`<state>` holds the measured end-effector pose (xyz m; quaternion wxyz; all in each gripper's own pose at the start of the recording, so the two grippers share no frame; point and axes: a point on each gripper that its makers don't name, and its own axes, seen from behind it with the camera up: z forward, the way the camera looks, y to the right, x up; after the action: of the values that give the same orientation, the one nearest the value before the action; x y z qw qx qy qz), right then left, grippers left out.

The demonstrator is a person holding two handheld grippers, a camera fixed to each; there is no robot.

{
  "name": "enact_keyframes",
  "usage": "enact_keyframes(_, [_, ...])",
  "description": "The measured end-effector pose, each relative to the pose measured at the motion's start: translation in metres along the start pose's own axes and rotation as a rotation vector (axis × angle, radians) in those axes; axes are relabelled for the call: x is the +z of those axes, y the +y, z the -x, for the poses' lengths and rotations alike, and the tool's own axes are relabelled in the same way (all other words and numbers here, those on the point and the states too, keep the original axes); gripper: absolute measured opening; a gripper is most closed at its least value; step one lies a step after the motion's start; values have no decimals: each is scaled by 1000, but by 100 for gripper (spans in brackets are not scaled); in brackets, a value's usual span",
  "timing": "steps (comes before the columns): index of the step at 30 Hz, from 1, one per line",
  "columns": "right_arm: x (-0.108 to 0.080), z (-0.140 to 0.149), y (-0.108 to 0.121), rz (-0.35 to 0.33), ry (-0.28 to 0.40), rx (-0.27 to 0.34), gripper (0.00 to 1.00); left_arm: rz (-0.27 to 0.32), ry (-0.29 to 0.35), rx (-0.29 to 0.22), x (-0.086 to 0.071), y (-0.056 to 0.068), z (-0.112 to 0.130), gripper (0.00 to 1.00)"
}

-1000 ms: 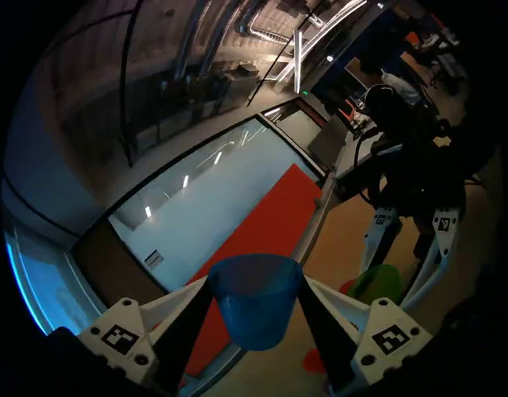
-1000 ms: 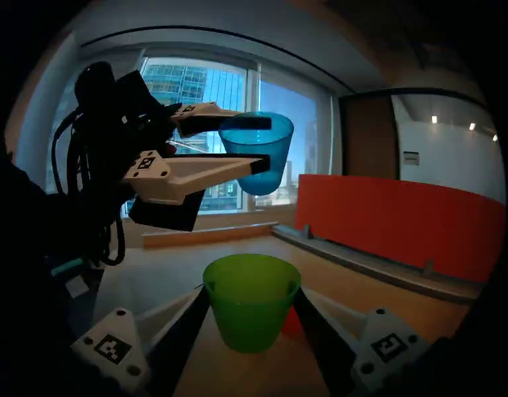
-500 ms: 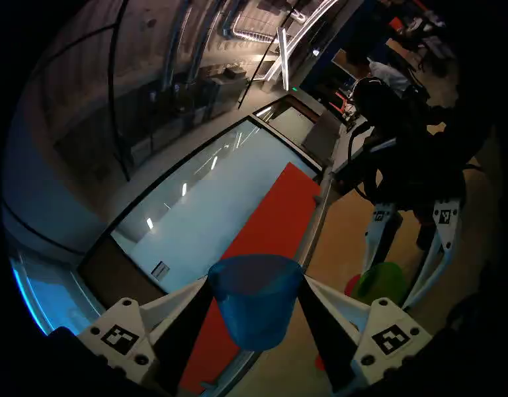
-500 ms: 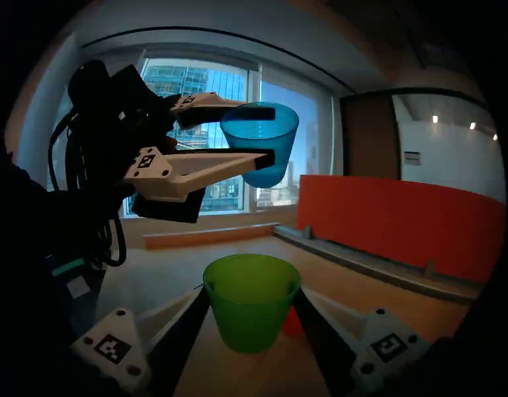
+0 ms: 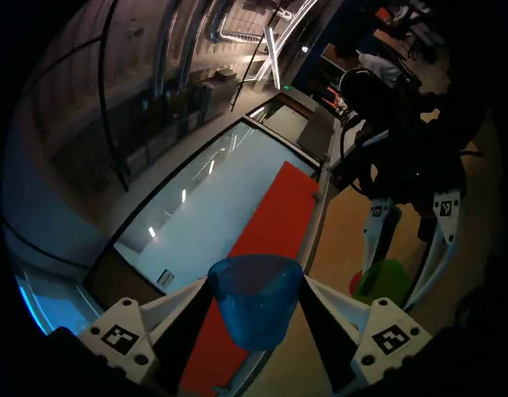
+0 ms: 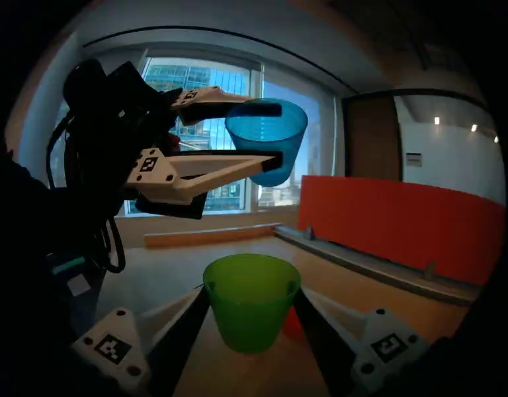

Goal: Pour water

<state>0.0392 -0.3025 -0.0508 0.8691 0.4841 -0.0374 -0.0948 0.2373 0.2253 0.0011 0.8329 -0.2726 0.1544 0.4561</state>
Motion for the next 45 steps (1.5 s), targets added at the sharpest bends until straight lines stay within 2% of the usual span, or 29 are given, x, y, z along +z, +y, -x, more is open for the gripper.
enact_keyframes(14, [-1,-4,1,4,2,-1,89,-10,0,62,2,-2,-5,86])
enact_keyframes(45, [-1,-2,0,6,-4,-10,89,-25,6,179,1,3,-9,86])
